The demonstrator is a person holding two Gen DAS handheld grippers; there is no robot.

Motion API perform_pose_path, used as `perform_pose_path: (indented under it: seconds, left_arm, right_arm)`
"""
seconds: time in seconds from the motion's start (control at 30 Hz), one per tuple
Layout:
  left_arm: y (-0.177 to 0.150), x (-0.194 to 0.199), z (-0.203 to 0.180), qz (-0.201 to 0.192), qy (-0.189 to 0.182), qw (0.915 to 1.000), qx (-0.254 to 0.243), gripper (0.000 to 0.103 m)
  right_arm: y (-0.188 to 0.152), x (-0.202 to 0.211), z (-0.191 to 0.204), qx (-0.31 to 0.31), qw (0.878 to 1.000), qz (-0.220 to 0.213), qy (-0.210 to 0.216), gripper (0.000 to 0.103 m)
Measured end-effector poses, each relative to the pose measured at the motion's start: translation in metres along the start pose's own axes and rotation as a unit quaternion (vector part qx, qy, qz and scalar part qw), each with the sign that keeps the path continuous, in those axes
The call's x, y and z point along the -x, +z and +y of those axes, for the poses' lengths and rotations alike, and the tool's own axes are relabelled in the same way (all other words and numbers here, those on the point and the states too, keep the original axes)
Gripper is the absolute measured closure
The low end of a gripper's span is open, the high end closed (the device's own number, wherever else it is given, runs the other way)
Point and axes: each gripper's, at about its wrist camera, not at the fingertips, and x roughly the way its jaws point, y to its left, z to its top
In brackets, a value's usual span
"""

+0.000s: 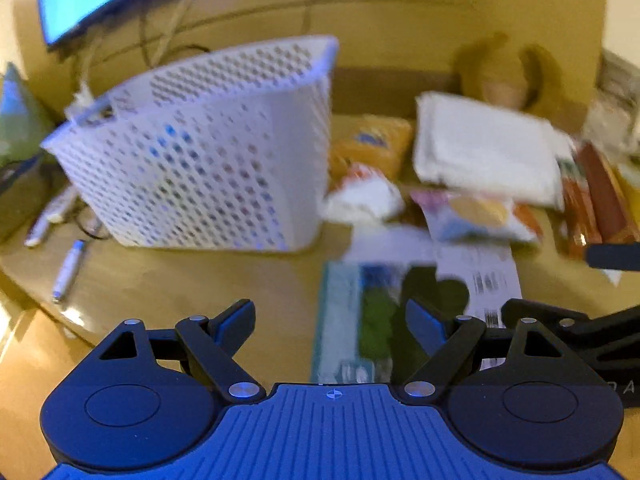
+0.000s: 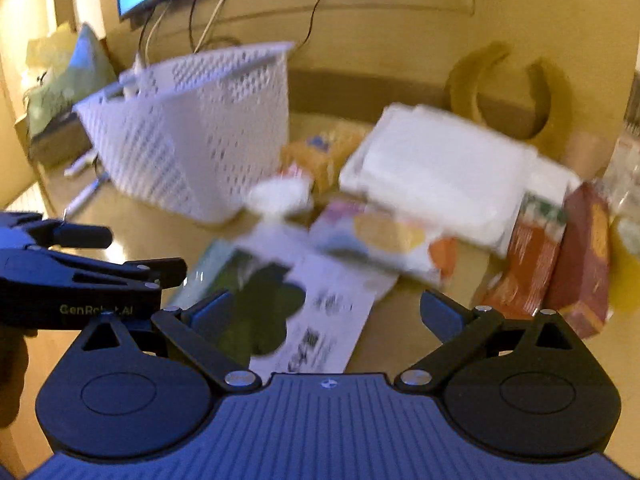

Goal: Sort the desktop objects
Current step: 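Move both open tools back to the green vegetable seed packet, then grasp the green seed packet edge with the left tool while the right tool grasps its other edge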

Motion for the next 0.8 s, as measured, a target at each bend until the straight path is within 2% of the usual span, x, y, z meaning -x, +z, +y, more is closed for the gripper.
perform_pose_path:
  seconds: [0.1, 0.27, 0.53, 0.67, 0.8]
  left_arm:
    - [-0.011, -0.009, 0.001, 0.011, -0.021, 0.9995, -0.022, 0.012]
    - [-0.017, -0.026, 0.002, 0.025, -0.032, 0.9977, -0.054, 0.012]
    - [-0.011, -0.057, 0.018, 0.060, -0.074, 0.9954, -0.008, 0.012]
    - [-0.009, -0.063, 0.018, 0.056, -0.079, 0.9952, -0.009, 0.007]
    - [-0.009, -0.064, 0.016, 0.048, -0.094, 0.9943, -0.017, 0.008]
  right_arm:
    - [-0.011, -0.008, -0.002, -0.004, 1.000, 0.016, 0.020, 0.003]
    - [-0.019, -0.023, -0.007, -0.013, 0.997, 0.039, 0.058, 0.005]
    - [-0.022, -0.045, -0.013, -0.030, 0.995, 0.056, 0.079, 0.005]
    - [-0.021, -0.049, -0.017, -0.042, 0.994, 0.051, 0.083, 0.005]
    - [-0.018, -0.051, -0.019, -0.043, 0.994, 0.042, 0.092, 0.009]
